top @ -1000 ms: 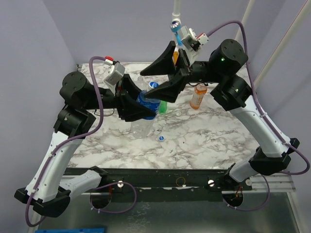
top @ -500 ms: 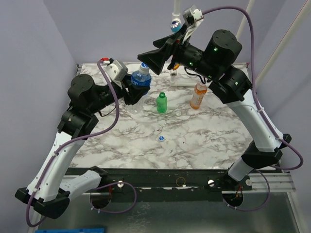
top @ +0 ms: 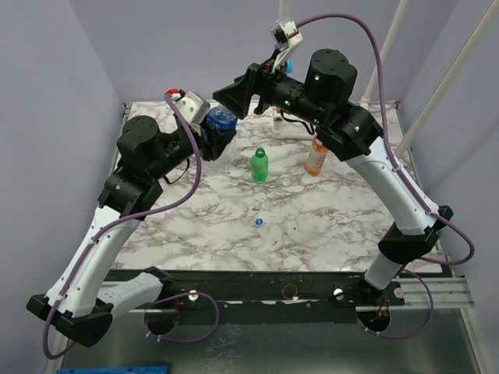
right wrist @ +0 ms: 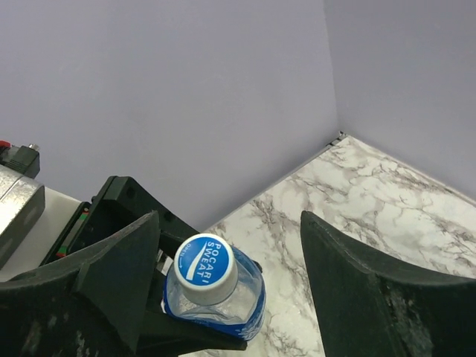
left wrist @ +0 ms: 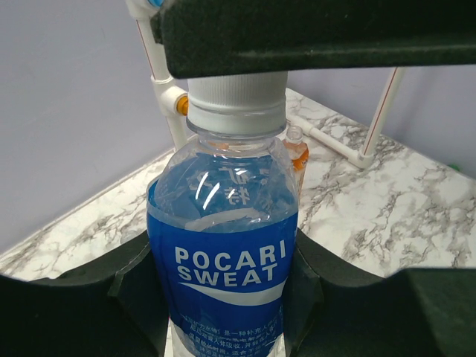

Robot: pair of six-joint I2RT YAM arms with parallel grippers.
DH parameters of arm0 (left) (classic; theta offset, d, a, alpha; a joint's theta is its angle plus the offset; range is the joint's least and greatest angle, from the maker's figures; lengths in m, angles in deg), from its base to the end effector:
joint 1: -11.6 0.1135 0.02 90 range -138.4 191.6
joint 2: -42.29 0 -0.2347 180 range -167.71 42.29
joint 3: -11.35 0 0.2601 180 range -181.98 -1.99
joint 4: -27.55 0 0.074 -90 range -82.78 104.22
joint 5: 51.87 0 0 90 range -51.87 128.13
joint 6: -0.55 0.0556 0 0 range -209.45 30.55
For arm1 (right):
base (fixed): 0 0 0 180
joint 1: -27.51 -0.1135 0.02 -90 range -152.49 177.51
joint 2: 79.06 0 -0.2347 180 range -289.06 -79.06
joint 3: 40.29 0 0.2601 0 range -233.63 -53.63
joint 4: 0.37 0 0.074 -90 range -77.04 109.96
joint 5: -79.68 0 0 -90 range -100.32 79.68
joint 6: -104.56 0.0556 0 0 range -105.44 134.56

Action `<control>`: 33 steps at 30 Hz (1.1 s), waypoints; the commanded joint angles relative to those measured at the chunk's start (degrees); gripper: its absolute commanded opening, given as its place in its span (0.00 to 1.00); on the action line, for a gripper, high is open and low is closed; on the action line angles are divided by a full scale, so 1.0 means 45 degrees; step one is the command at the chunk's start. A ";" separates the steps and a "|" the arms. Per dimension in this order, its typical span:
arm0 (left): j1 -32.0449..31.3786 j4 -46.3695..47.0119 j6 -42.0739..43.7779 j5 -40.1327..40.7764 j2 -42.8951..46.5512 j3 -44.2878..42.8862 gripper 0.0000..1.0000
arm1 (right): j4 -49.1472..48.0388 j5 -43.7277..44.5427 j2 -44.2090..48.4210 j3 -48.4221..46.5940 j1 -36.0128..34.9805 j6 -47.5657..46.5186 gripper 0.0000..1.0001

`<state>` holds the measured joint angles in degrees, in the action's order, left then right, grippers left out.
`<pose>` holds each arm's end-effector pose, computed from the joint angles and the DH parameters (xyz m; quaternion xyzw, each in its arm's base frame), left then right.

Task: Unscrew the bottle caps
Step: Unscrew the bottle cap from the plastic bottle.

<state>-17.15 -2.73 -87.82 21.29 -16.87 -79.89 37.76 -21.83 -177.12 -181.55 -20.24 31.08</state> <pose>0.2090 -0.1330 0.4571 0.2819 0.6368 -0.2656 0.6667 0.2409 0.2817 0.5353 -0.2521 0.6270 0.4477 0.5855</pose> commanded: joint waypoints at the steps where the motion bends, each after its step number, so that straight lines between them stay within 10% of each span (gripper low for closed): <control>1: -0.0085 -0.0113 0.0182 0.0618 -0.0054 -0.0156 0.00 | -0.0203 -0.0358 -0.0185 -0.0031 -0.0132 0.0207 0.78; 17: -0.0079 0.0058 -0.0087 0.0578 -0.0131 -0.0431 0.00 | -0.0213 -0.0625 -0.0506 -0.0150 -0.0171 0.0322 0.44; 22: -0.0075 0.0075 -0.0236 0.0423 -0.0155 -0.0659 0.00 | 0.0045 -0.0596 -0.0631 -0.0350 -0.0181 0.0239 0.03; 33: -0.0038 0.0328 -0.3516 -0.5986 -0.0397 -0.2375 0.00 | -0.1269 -0.6418 0.0832 0.0568 -0.0045 -0.0632 0.00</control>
<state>-16.94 -5.44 -93.88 15.76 -18.71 -85.18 35.60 -29.76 -177.10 -181.85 -20.17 30.25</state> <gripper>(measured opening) 0.505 0.308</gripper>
